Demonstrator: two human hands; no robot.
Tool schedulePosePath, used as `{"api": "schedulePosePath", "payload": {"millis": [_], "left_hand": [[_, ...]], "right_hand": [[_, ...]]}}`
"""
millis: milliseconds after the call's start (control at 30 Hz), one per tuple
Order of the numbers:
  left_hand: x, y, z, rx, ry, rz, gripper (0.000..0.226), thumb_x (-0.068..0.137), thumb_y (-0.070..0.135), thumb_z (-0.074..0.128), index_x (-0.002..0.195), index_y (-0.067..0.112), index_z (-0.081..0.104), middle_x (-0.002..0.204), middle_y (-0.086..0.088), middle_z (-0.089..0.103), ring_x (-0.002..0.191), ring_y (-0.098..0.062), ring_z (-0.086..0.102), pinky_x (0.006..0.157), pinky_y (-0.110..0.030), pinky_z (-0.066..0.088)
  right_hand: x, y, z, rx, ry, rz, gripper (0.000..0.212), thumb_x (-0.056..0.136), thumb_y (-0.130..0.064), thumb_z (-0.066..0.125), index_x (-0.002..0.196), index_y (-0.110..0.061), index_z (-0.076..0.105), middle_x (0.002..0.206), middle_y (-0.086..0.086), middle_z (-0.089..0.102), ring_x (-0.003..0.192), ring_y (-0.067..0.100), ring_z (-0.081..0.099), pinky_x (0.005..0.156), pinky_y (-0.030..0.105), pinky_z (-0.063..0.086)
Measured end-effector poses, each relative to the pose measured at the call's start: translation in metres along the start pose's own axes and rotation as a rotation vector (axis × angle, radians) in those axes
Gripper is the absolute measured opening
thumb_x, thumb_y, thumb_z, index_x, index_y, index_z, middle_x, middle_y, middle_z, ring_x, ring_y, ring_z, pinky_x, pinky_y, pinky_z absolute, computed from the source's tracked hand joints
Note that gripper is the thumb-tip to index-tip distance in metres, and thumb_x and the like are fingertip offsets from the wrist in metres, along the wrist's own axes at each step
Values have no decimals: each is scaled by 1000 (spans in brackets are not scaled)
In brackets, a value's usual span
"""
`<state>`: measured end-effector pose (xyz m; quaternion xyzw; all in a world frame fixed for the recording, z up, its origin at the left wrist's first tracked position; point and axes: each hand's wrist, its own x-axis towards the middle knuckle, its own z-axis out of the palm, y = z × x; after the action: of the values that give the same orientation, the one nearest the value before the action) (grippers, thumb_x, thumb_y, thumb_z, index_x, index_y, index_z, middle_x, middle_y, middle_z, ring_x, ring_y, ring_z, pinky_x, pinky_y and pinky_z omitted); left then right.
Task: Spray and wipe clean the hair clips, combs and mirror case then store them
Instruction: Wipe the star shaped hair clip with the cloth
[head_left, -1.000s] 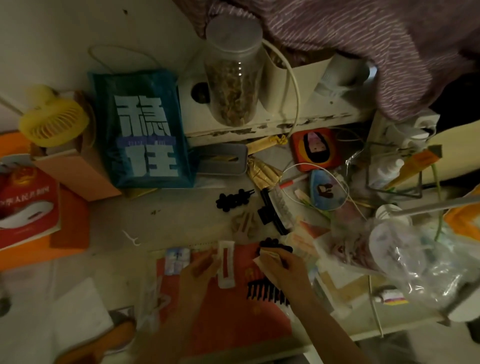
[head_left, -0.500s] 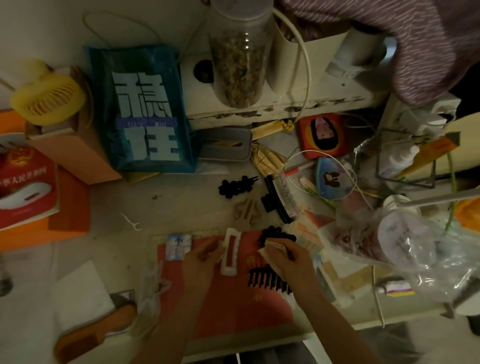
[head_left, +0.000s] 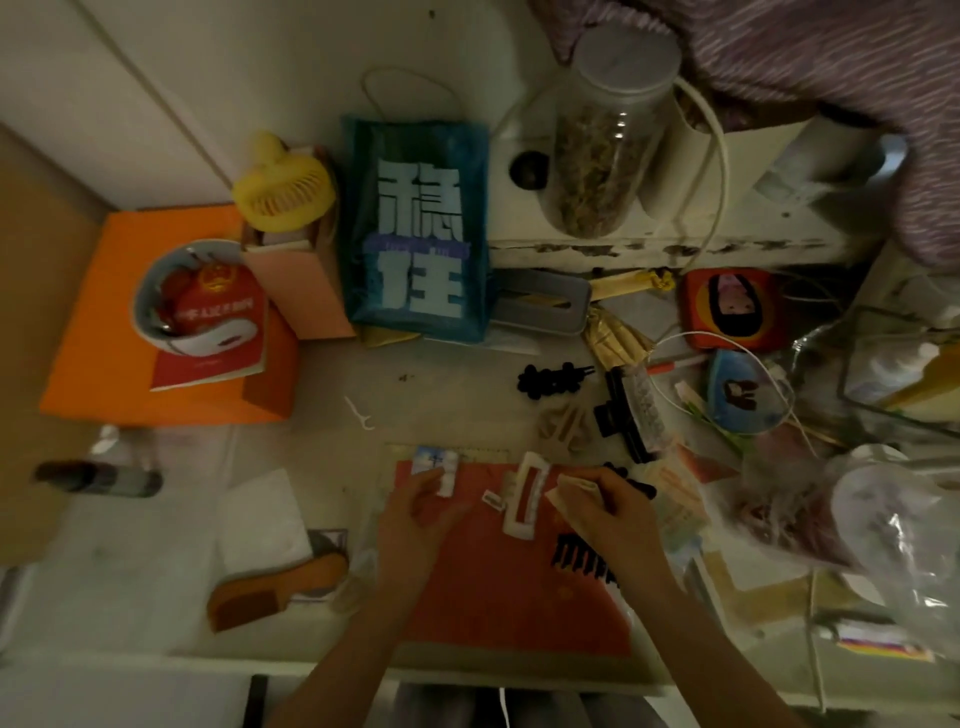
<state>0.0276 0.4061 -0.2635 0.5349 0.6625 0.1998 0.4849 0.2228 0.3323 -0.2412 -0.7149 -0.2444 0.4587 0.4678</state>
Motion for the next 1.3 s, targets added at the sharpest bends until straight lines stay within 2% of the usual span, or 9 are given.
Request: {"api": "schedulePosePath", "payload": {"millis": [133,267,333,567,700,833,933,1100,1300], "left_hand": [[-4,-14,-31,154,86,40,52,73,16,81,120,10,60,120,-8,55,105,-25,56,93,-33,46],[-2,-35,-55,178,115,-72,71,72,30,82,134,16,50,138,-6,46,124,-25,47,103,-41,41],[3,-44,-62,211,62,-112,74,73,39,79,137,17,48,142,-6,46,127,-25,45,104,-40,39],[22,-57,-71,199,-51,-98,46,75,43,76,113,17,70,135,-1,57,116,-11,53,93,-20,36],[29,-58,-84,194,-32,-31,22,83,32,72,99,17,76,125,-2,64,87,-2,57,73,-4,37],[33,-56,-106,63,-29,-49,20,83,23,72,100,13,75,89,5,73,60,8,55,57,5,38],[34,-49,-127,-47,-35,-27,9,83,20,72,92,21,74,74,24,65,67,12,61,67,-2,46],[32,-23,-163,-147,-121,100,6,90,22,64,87,22,70,87,4,71,86,-15,66,82,-34,55],[22,19,-197,-360,-191,159,7,90,24,63,87,23,69,82,6,72,84,-13,68,71,-23,53]], "right_hand": [[-6,-4,21,-31,-44,8,7,87,-13,68,85,-20,68,84,-3,67,71,-4,62,62,9,48],[-18,-6,42,-67,-57,11,8,88,-15,66,85,-23,67,84,-1,67,74,4,63,66,19,52],[-24,-4,52,-65,-54,42,5,88,-15,66,88,-20,69,86,-1,69,81,10,65,73,25,52],[-47,5,89,-25,108,134,6,85,-16,69,85,-23,69,77,-11,69,71,-4,63,57,6,44],[-58,10,110,-41,142,154,5,86,-16,69,82,-20,69,69,-8,68,60,-5,61,51,7,42],[-65,8,129,-10,129,156,4,87,-12,67,87,-14,70,70,-6,68,59,-4,60,51,8,43],[-69,1,143,11,157,141,5,86,-6,66,86,-11,69,72,-1,67,60,2,61,52,10,44],[-82,-21,168,90,185,139,7,89,-16,65,92,-14,71,84,7,72,72,13,65,54,16,46],[-98,-62,188,271,212,73,38,91,-21,61,101,17,61,97,41,55,77,25,51,68,32,39]]}}
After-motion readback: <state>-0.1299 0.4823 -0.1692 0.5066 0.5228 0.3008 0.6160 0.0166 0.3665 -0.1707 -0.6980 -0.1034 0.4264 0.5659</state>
